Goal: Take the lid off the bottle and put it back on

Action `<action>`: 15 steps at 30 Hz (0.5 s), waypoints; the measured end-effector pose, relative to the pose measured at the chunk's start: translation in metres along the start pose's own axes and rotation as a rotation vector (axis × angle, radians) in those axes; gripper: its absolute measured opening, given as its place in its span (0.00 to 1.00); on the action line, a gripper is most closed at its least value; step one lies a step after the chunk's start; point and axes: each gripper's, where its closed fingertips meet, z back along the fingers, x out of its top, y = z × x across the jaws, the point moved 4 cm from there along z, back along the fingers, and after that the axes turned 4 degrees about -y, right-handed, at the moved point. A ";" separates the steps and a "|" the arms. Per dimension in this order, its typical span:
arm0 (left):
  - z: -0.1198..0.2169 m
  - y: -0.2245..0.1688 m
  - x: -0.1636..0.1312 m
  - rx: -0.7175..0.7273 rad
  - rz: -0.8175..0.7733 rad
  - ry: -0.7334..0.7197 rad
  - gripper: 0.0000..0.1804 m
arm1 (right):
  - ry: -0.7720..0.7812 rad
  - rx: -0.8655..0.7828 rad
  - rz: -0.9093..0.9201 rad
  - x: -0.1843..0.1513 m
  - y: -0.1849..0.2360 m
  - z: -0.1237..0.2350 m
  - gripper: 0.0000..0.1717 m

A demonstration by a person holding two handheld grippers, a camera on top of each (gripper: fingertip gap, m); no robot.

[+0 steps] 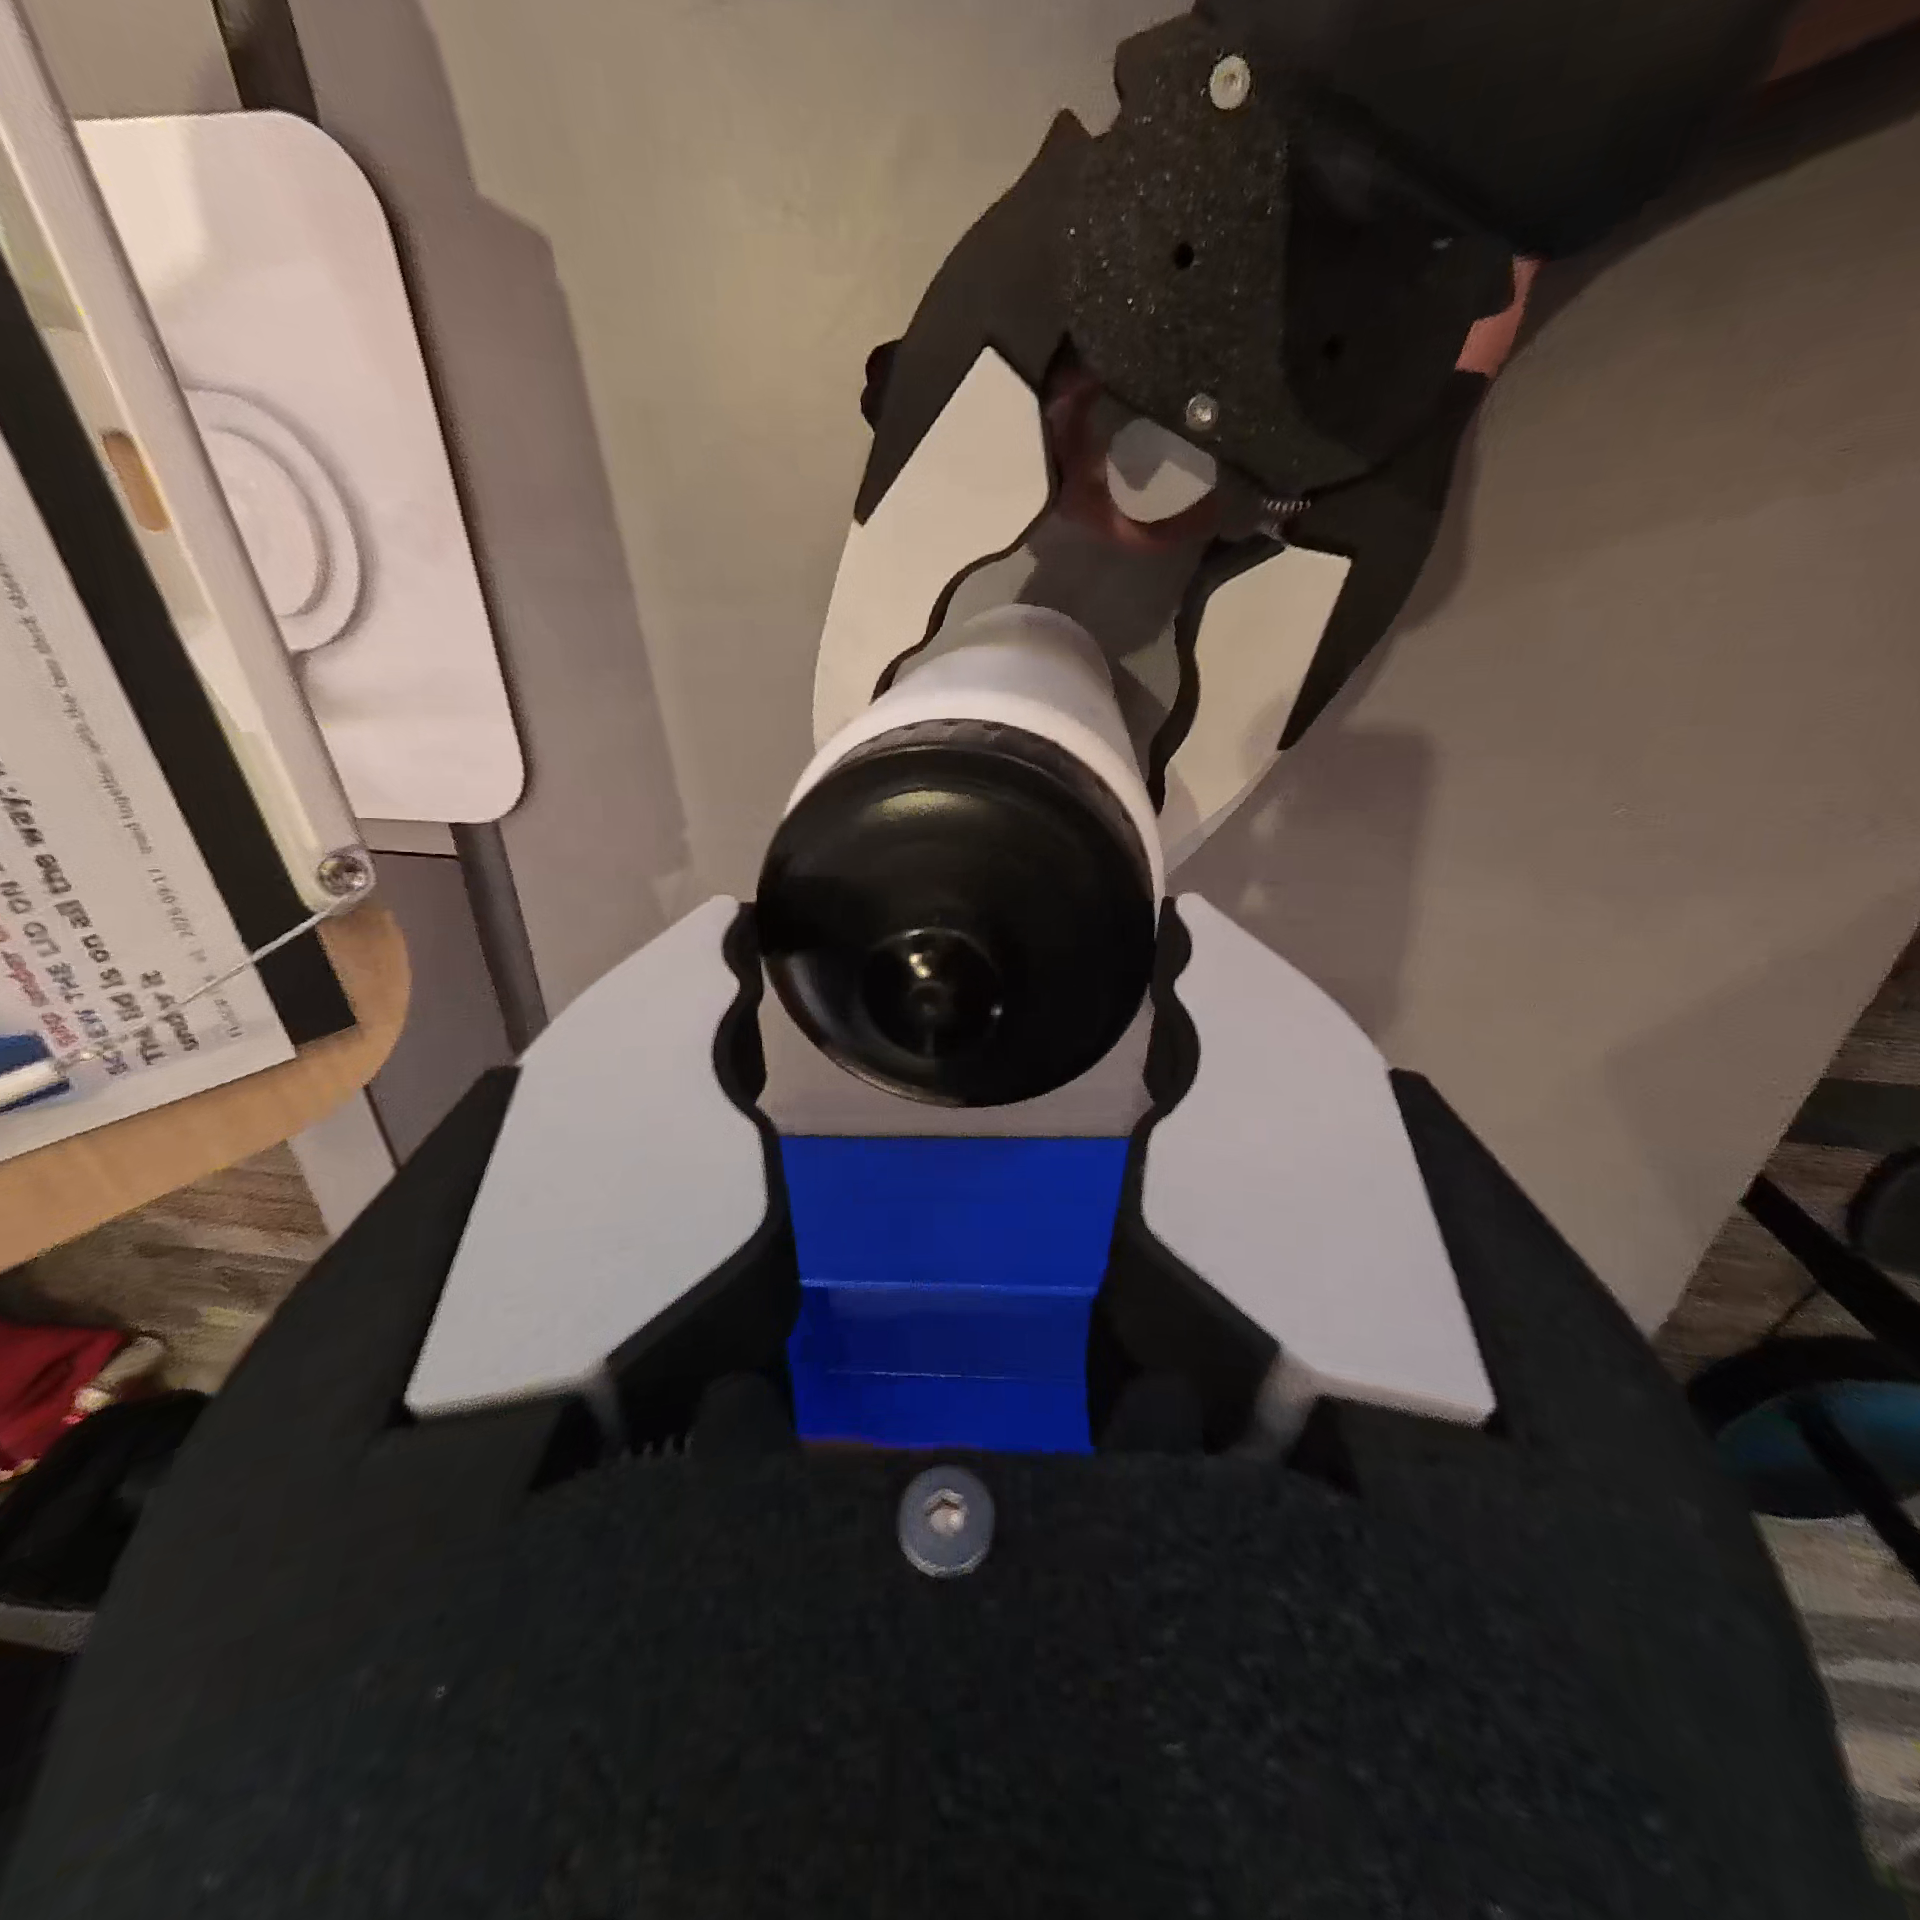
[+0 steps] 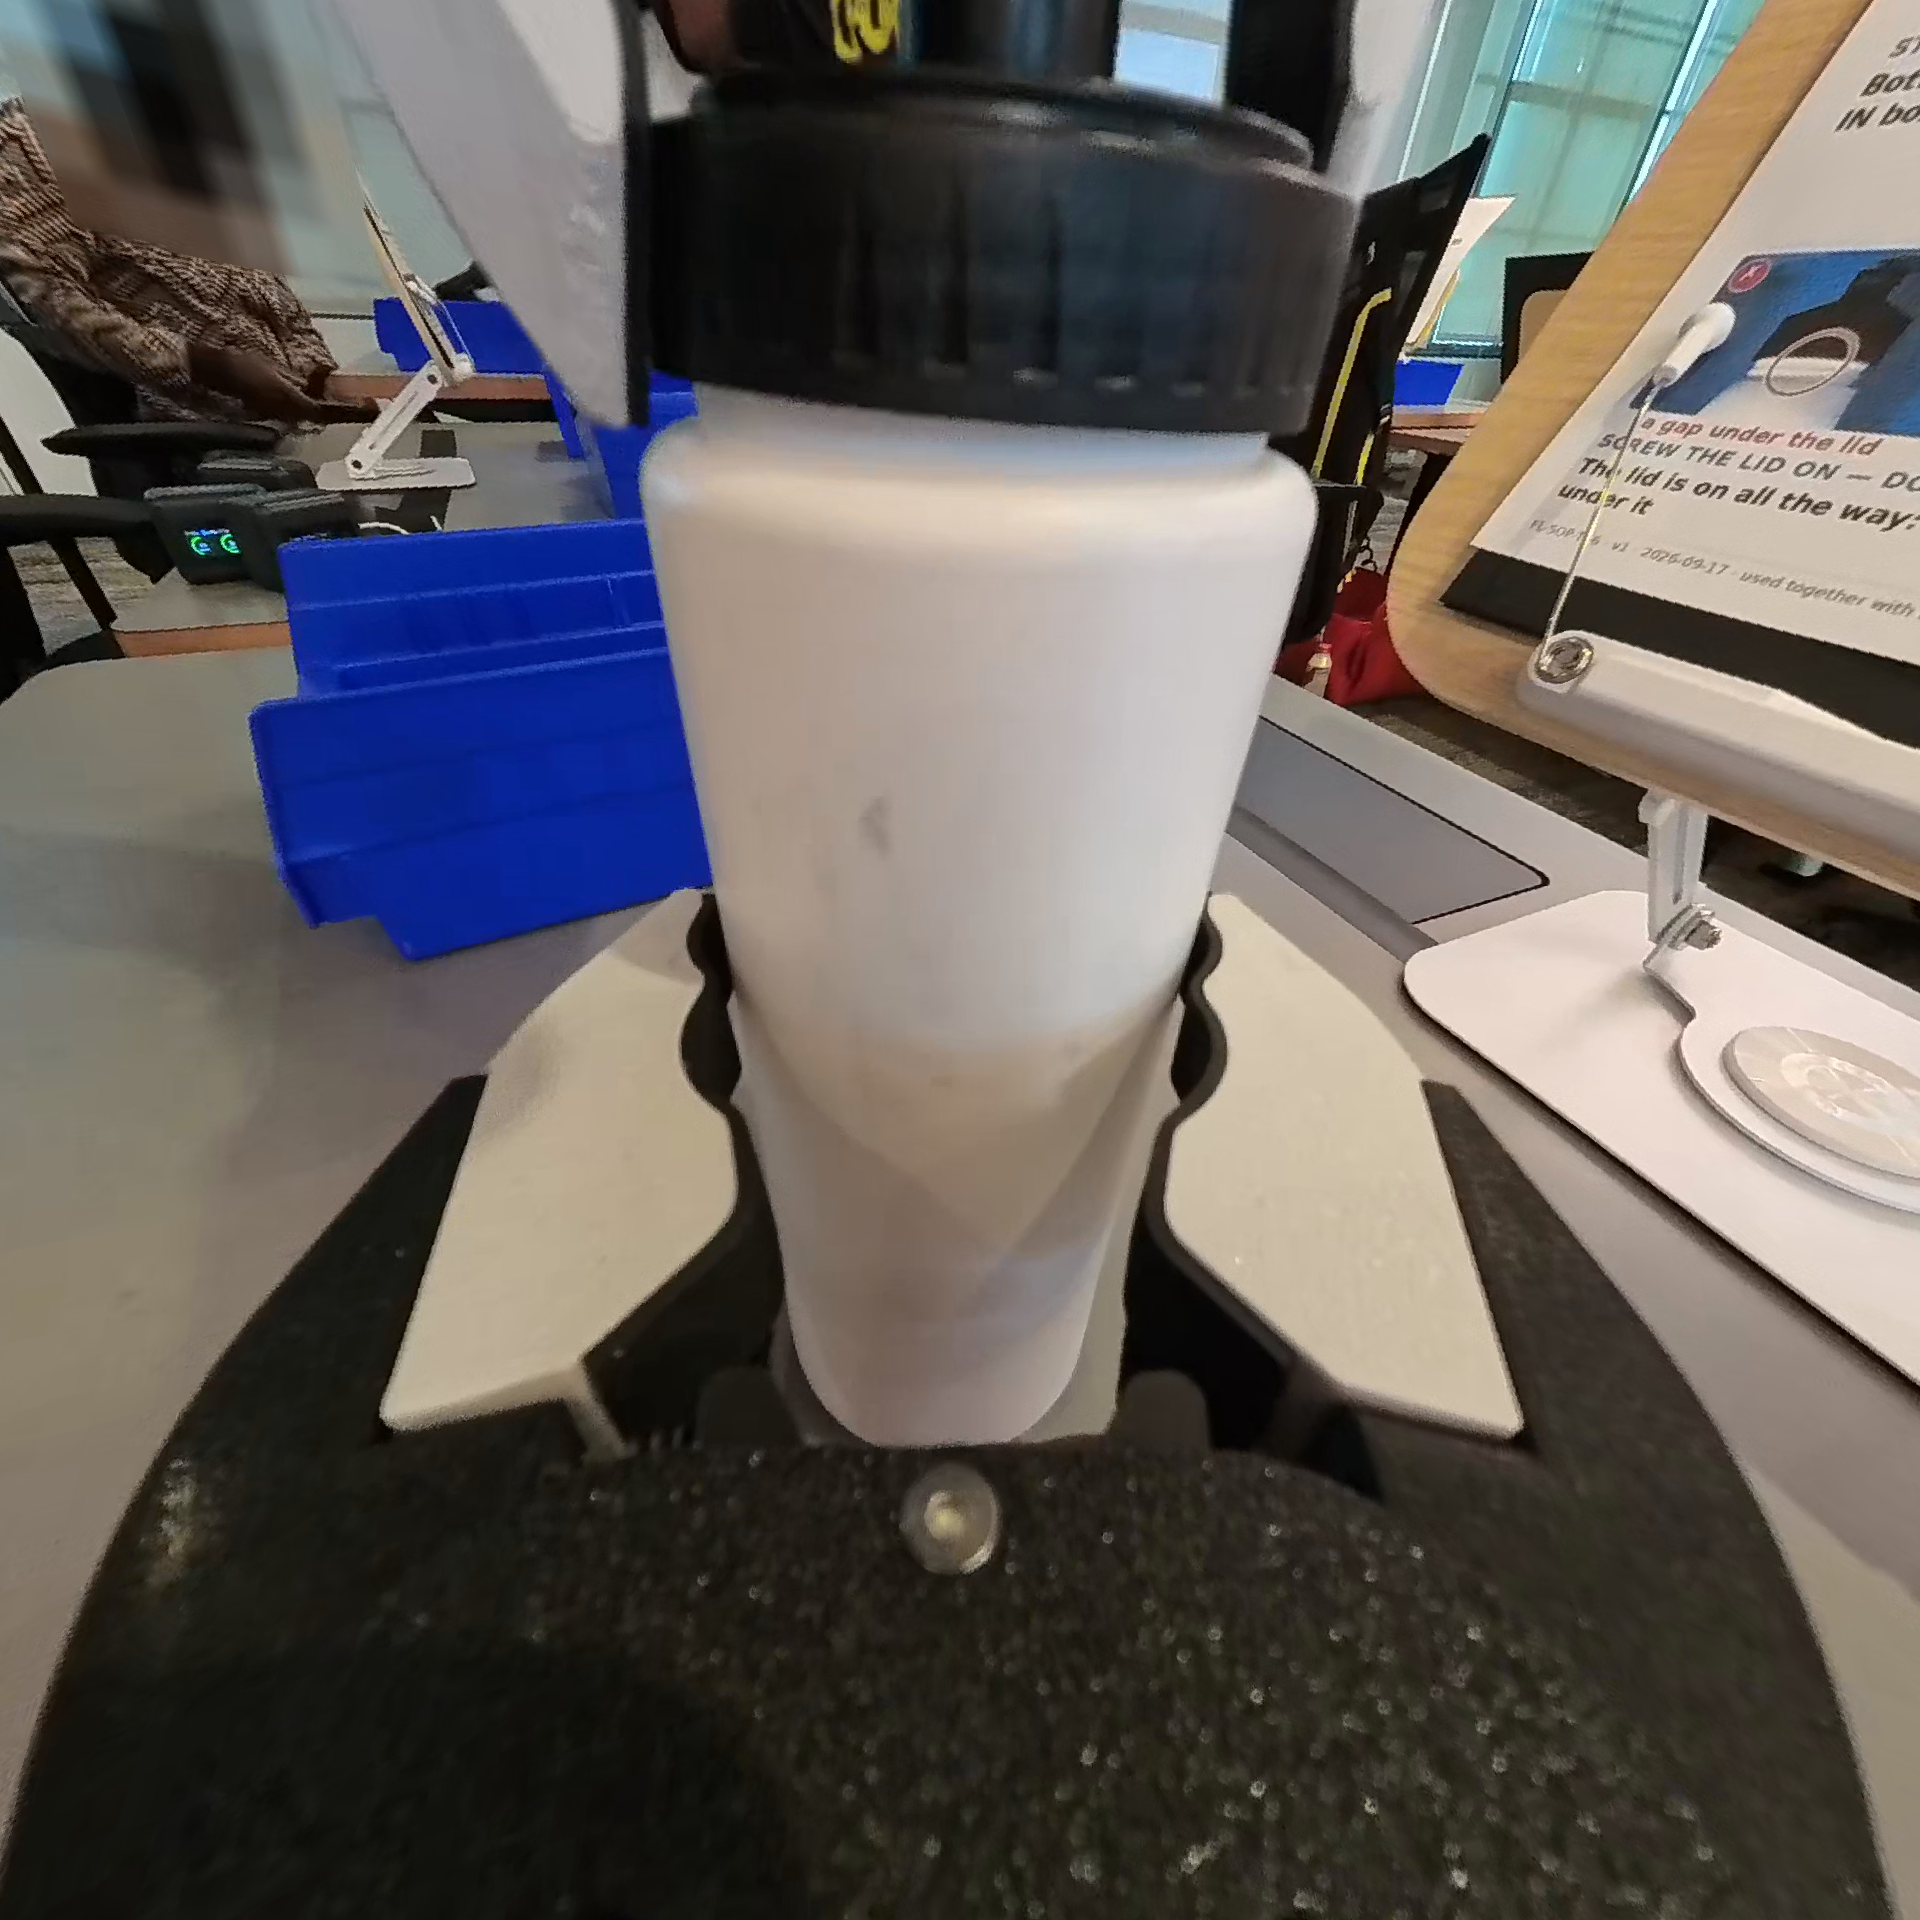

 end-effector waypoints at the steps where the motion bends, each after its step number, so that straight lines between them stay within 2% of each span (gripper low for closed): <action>1: 0.000 0.000 -0.001 -0.004 0.041 0.014 0.40 | 0.001 -0.001 0.001 0.000 0.000 0.000 0.48; 8: 0.000 -0.002 0.004 0.071 0.508 0.065 0.39 | 0.008 -0.016 0.012 -0.001 0.000 0.000 0.48; 11: 0.000 -0.003 0.006 0.121 0.661 0.060 0.39 | 0.008 -0.024 0.013 -0.001 0.000 0.000 0.48; 14: -0.001 -0.006 0.005 0.135 0.643 0.077 0.40 | 0.011 -0.022 0.013 -0.001 0.000 0.000 0.48; 15: -0.001 -0.009 0.004 0.118 0.603 0.090 0.44 | 0.012 -0.022 0.012 -0.001 0.000 0.000 0.48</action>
